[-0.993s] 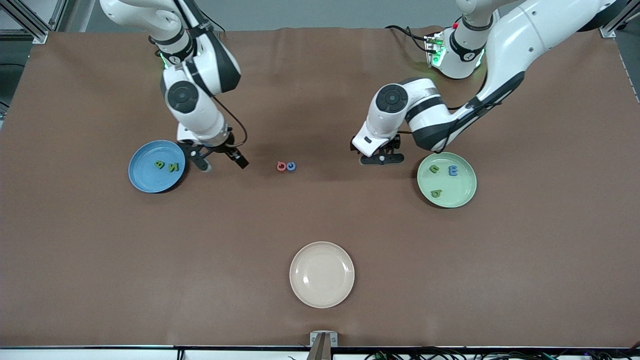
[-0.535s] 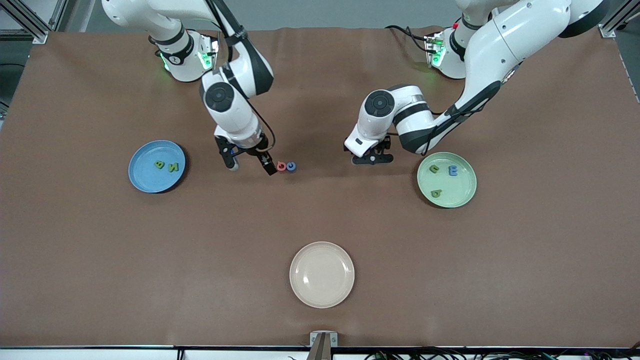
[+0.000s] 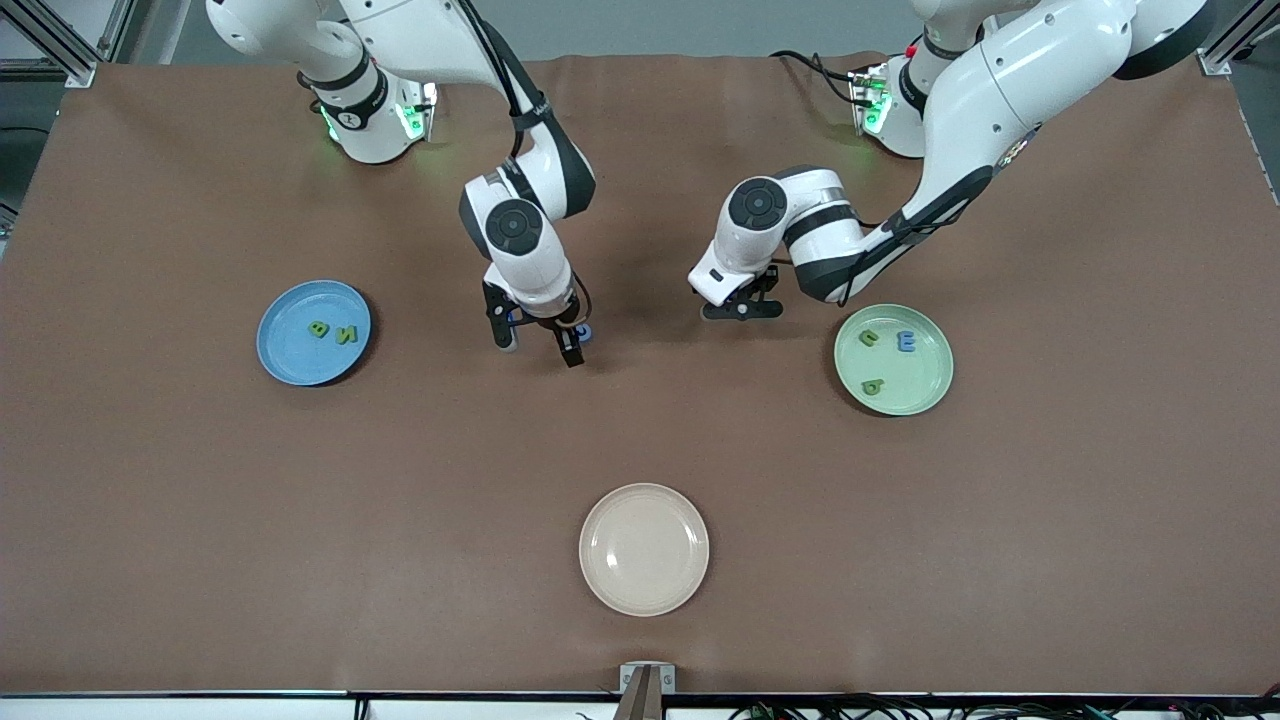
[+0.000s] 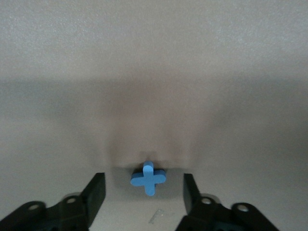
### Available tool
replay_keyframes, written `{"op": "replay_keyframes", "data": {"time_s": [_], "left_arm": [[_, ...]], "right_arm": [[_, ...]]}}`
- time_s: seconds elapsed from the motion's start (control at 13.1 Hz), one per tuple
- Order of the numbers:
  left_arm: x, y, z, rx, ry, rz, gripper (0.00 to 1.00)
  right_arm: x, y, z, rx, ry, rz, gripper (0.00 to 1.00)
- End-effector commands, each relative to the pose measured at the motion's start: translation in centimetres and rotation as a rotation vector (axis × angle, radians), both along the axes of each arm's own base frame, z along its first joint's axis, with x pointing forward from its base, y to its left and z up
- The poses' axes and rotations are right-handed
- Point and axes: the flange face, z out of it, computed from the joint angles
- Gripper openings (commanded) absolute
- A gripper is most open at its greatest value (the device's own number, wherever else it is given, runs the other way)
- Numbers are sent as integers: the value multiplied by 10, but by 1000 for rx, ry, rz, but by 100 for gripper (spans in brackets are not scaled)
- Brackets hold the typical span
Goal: Sort uppercase to blue plate, lowercase to green plate
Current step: 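Grasp the blue plus with the left gripper while the right gripper reaches e, then place the plus on the green plate while the right gripper grasps e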
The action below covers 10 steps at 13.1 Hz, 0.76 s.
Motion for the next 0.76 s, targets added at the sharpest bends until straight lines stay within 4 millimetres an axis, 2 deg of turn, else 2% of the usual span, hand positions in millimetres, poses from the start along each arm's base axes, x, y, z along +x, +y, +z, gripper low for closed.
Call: {"op": "replay_keyframes", "data": {"time_s": [0.0,0.23,0.38,0.69], "left_arm": [[-3,-3,-3,-10,5,11,63],[-3,-6,-4,-24,-3,5,61],[-5,-4,-15,-9,-5,1,60],[-3,-3,-17,-4,-8,5,48]], "right_arm": [[3,9,-9,-6,6,-19,92],[-4,17,-13,-11,11,-11,88],[-7,20,-15,-13,14,-5,83],[-16,28,-18,-14,18,10,77]]}}
